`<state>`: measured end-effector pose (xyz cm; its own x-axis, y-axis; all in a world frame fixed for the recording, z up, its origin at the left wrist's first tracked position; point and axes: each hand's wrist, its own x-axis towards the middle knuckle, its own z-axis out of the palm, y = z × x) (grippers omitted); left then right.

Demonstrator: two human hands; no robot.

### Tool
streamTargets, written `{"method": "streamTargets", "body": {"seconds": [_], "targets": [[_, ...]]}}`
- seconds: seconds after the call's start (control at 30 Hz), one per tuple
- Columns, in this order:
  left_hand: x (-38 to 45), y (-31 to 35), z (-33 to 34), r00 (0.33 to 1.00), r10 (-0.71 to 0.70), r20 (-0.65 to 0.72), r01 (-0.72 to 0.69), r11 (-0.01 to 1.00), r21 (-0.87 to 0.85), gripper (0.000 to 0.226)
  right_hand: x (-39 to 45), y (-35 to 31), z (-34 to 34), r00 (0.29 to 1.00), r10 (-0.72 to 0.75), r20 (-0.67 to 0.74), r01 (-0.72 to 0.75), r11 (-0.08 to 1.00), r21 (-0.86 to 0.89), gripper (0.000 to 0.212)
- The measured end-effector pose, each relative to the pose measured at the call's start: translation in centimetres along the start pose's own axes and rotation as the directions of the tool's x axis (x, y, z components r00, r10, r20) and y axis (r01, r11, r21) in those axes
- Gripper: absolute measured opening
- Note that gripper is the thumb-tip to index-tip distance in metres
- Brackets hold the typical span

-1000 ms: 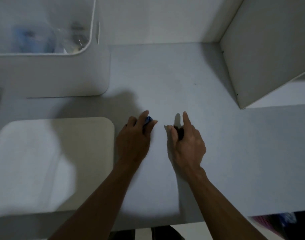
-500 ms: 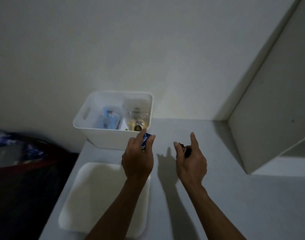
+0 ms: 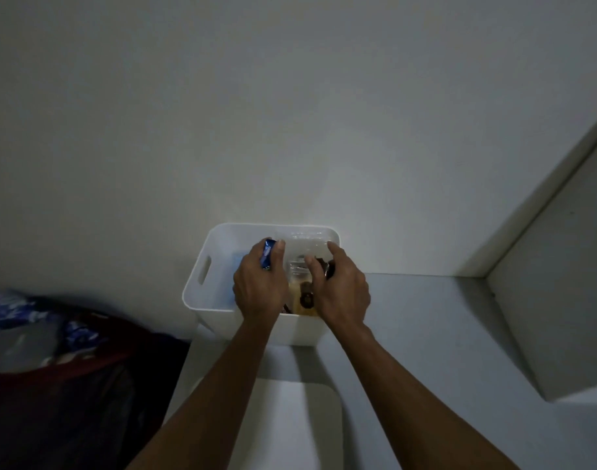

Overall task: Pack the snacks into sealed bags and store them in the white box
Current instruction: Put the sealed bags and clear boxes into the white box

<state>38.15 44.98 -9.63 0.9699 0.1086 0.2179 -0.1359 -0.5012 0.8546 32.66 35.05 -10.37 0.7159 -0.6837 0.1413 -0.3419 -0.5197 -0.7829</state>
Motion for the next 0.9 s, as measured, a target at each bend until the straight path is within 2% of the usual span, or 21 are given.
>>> {"method": "streamTargets", "body": {"seconds": [0.17,0.27,0.37,0.47,0.6,0.73,0.83,0.9], "targets": [[2.5,-2.3,3.4,0.988,-0.018,0.152,0.012,0.999,0.04,0.037,1.8,1.1,3.3,0.997,0.062,0.035,-0.059,0.996,-0.061,0.053],[3.4,-4.5,4.9,0.958,-0.044,0.285,0.017,0.995,0.096,0.048,1.9,1.5,4.5,0.996,0.078,0.048,-0.074,0.993,-0.089,0.047],[3.4,-5.9,5.3,0.922,-0.131,0.363,0.069,0.981,0.179,0.062,1.6,1.5,5.2,0.995,0.091,0.035,-0.088,0.993,-0.078,0.041],[3.3,-6.0,4.7,0.914,-0.161,0.373,0.102,0.979,0.174,0.068,1.1,1.4,5.7,0.997,0.078,-0.018,-0.078,0.997,0.004,0.035],[3.3,-5.7,3.6,0.92,-0.096,0.379,0.063,0.993,0.098,0.062,0.4,1.6,5.2,0.995,0.059,-0.078,-0.054,0.997,0.06,0.032],[2.2,-5.4,1.5,0.929,0.005,0.369,-0.025,0.998,0.049,0.055,-0.8,1.4,3.4,0.995,0.06,-0.084,-0.051,0.993,0.103,0.035],[0.7,-4.8,-0.7,0.933,0.074,0.351,-0.075,0.997,-0.01,0.06,-2.3,1.3,1.7,0.995,0.068,-0.066,-0.06,0.992,0.111,0.039],[-0.7,-4.3,-2.3,0.943,0.084,0.323,-0.074,0.996,-0.046,0.053,-3.6,1.4,0.4,0.997,0.065,-0.047,-0.06,0.992,0.112,0.041]]}}
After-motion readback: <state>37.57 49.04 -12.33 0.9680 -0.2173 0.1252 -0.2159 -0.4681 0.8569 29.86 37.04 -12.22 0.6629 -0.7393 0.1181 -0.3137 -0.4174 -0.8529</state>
